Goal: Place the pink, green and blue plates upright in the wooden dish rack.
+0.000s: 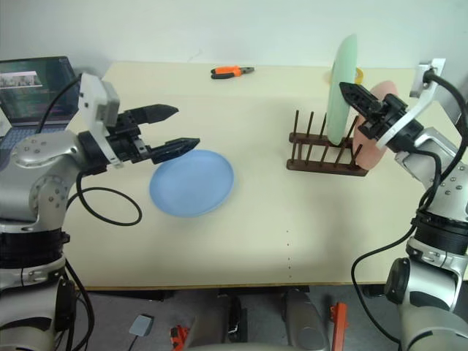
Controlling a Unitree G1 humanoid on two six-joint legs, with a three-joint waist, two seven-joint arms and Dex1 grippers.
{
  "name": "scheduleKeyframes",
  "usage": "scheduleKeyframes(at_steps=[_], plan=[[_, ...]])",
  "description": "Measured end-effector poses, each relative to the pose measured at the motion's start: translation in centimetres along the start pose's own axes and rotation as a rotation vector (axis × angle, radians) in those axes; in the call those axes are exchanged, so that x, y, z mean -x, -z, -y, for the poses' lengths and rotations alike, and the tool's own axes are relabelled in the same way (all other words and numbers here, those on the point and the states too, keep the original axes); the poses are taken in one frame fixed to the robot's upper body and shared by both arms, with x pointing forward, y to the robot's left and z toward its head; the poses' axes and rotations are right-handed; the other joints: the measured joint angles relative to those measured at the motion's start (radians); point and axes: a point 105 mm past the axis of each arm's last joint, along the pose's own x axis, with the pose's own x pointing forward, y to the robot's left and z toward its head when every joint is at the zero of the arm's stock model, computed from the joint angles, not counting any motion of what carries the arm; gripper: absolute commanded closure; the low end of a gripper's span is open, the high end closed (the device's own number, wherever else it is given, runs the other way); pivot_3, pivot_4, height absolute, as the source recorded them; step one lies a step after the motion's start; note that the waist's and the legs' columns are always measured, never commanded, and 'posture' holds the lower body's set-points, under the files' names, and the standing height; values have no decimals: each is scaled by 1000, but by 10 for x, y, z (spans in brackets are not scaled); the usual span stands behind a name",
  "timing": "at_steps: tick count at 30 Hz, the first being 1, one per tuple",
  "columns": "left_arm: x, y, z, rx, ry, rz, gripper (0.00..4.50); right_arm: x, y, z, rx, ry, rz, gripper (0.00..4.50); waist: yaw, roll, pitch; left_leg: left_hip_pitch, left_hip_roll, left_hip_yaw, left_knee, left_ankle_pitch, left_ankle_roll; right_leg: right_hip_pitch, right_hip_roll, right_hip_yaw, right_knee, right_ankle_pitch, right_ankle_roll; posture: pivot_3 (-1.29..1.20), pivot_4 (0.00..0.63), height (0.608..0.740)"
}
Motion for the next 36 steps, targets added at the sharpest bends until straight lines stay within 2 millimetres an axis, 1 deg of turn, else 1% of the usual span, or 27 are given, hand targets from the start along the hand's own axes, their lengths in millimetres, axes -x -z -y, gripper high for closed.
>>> scheduleKeyframes(at_steps=[5,13,17,26,29,30,33,34,36], plan=[[0,0,0,0,-1,-1,12,4,9,7,-16,29,-19,4500,0,0,0,0,0,0,0,0,0,0,0,0,0,0,0,0,150,740],[0,0,0,-1,-2,-2,12,7,15,15,-34,55,-24,4500,0,0,0,0,0,0,0,0,0,0,0,0,0,0,0,0,150,740],[-2,3,1,-1,5,-14,12,8,22,17,-39,65,-46,4500,0,0,0,0,0,0,0,0,0,0,0,0,0,0,0,0,150,740],[-2,3,1,-2,4,-15,12,5,27,21,-5,96,-70,4500,0,0,0,0,0,0,0,0,0,0,0,0,0,0,0,0,150,740],[-2,3,1,-2,4,-16,0,5,28,23,9,112,-75,3800,0,0,0,0,0,0,0,0,0,0,0,0,0,0,0,0,150,740],[-2,3,1,-2,5,-17,0,5,29,24,14,122,-82,3494,0,0,0,0,0,0,0,0,0,0,0,0,0,0,0,0,150,740],[-2,3,1,-3,5,-18,0,4,33,25,11,129,-96,2349,0,0,0,0,0,0,0,0,0,0,0,0,0,0,0,0,150,740],[-2,3,1,-3,5,-18,0,4,33,25,11,128,-97,2094,0,0,0,0,0,0,0,0,0,0,0,0,0,0,0,0,150,740],[-2,3,1,-4,4,-19,0,4,32,26,18,130,-94,1340,0,0,0,0,0,0,-1,0,0,0,0,0,-1,0,0,0,150,740]])
